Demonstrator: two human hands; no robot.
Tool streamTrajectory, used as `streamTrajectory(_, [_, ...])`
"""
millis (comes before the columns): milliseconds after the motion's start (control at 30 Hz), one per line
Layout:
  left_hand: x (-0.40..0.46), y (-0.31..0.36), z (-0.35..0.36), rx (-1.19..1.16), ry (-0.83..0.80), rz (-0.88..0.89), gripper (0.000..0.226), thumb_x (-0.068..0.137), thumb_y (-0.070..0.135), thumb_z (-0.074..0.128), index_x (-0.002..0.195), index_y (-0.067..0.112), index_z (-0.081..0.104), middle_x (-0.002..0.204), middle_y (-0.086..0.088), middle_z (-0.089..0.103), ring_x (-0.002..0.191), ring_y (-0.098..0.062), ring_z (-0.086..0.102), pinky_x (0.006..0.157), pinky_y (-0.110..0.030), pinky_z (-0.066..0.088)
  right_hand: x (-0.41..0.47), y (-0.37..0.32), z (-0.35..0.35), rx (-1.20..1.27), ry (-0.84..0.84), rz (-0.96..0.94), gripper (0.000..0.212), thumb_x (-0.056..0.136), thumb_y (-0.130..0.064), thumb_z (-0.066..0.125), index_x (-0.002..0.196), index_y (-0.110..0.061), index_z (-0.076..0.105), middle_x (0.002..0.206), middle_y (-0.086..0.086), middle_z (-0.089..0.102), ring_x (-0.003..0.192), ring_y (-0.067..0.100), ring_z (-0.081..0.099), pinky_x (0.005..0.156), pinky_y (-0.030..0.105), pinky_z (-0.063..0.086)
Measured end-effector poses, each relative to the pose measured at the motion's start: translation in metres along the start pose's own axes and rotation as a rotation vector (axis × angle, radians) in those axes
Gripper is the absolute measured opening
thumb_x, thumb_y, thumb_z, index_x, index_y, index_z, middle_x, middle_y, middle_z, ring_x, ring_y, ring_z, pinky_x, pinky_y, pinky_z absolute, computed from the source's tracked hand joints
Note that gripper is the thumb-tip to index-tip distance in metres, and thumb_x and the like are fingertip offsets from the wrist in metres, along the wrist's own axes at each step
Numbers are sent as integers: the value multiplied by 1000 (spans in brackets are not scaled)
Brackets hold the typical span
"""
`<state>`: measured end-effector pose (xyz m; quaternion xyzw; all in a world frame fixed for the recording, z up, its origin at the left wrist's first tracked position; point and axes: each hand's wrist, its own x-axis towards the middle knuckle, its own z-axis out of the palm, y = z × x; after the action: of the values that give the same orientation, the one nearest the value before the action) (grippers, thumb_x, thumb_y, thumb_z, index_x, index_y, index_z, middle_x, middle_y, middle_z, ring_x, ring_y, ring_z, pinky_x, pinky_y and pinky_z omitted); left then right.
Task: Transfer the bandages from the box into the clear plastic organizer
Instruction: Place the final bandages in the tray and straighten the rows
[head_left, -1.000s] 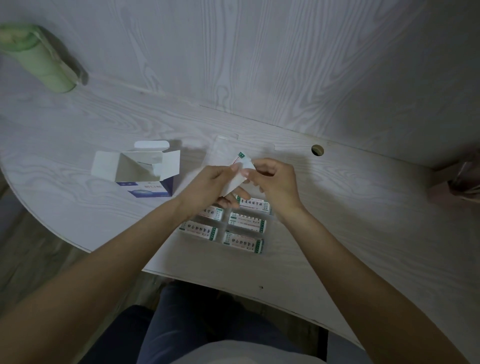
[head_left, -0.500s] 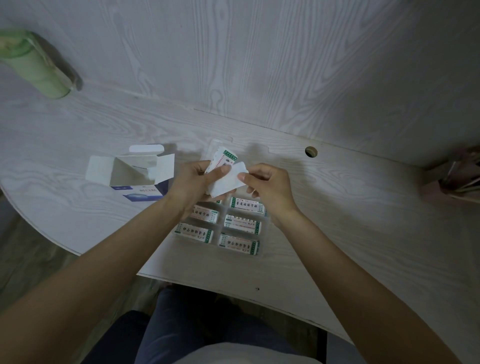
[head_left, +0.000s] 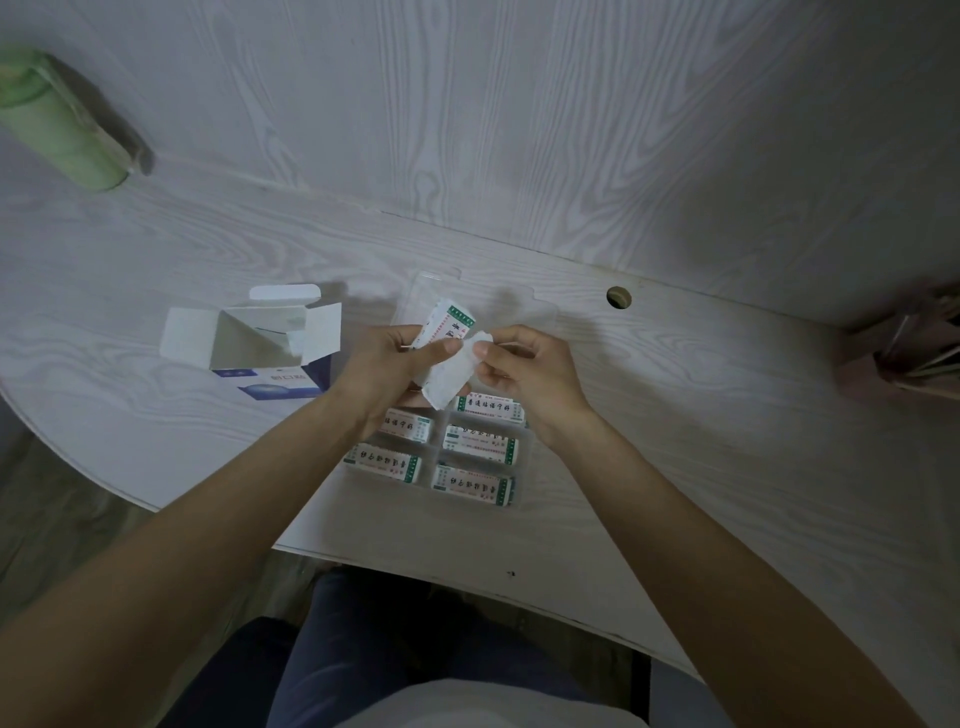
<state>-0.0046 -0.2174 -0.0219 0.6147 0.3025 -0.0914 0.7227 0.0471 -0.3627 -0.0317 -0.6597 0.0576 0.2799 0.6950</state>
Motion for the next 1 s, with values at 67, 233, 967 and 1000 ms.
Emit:
streamTrajectory(67, [0,0,0,-35,10,-7,15,86,16,65,99,9,67,83,-4,71,61,-14,70,50,-24,55,1,-1,-2,51,26,18,7,85,3,65,88,-3,65,81,12,68,60,10,68,56,18,53])
streamTrajectory(233, [3,-2,-7,-20,33,-18,13,89,20,62,98,13,67,88,-4,72,62,-18,71,52,-28,58,3,2,-16,249,36,37,8,88,0,62,84,-7,61,80,9,70,74,18,71,69,22,56])
streamTrajectory(967, [14,-11,-17,-4,123,15,18,90,18,60,104,6,65,93,-10,72,77,-22,72,70,-29,59,13,52,-23,-1055,32,-257,19,87,-8,63,104,-10,71,102,8,67,93,18,62,77,20,45])
streamTrajectory(1000, [14,-11,-17,-5,123,16,18,90,18,60,104,6,65,92,-10,72,76,-22,72,70,-29,59,13,51,-23,-1126,23,-275,19,89,-11,61,104,-11,71,102,8,64,94,19,60,76,25,46])
